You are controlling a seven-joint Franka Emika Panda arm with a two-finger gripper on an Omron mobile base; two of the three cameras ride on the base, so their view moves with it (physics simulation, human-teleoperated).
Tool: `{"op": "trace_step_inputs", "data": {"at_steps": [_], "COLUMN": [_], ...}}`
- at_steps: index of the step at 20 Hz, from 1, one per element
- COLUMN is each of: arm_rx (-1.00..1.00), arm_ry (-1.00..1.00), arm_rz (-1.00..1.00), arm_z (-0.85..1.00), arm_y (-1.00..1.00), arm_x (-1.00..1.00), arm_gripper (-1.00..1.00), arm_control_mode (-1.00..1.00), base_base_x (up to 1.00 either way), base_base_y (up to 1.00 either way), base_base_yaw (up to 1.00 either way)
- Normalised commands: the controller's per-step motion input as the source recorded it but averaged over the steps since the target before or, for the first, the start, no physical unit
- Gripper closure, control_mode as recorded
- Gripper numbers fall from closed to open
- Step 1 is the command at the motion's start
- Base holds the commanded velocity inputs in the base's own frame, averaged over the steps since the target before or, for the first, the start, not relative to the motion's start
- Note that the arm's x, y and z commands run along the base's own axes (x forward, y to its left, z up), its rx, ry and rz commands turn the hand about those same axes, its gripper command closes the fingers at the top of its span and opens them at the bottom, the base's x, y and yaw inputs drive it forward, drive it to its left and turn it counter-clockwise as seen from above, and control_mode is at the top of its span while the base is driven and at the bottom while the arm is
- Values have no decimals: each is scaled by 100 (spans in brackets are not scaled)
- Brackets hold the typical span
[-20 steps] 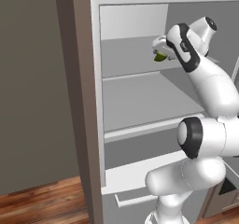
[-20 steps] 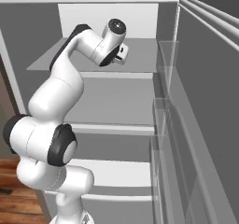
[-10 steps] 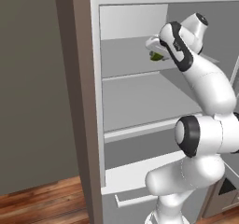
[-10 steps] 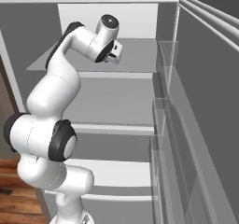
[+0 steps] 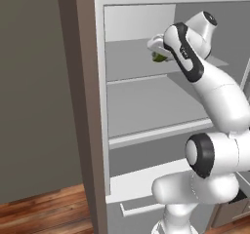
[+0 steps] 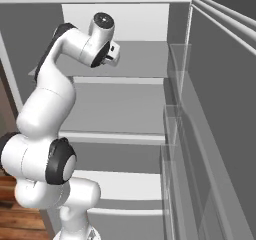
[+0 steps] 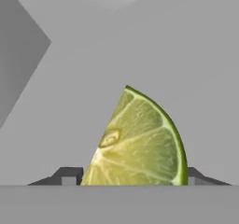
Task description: There is a bowl on the dining counter. Grab a lemon wedge from the fridge and place it in the bowl. Then get the liquor bottle and glass cup from the cabinet and place them next to the bowl.
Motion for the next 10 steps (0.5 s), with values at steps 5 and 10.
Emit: {"op": "trace_step_inputs", "data": {"at_steps": [5, 10], "arm_rx": [-1, -9], "arm_ry": [-27, -5], "arm_rz": [0, 0], "arm_z": [80, 98], "arm_y": [0, 0], "arm_x": [-100, -100], "arm_gripper": [100, 100], "arm_control_mode": [-100, -100], "base_base_x": [0, 0], "base_base_y": [0, 0], "base_base_yaw": [0, 0]}}
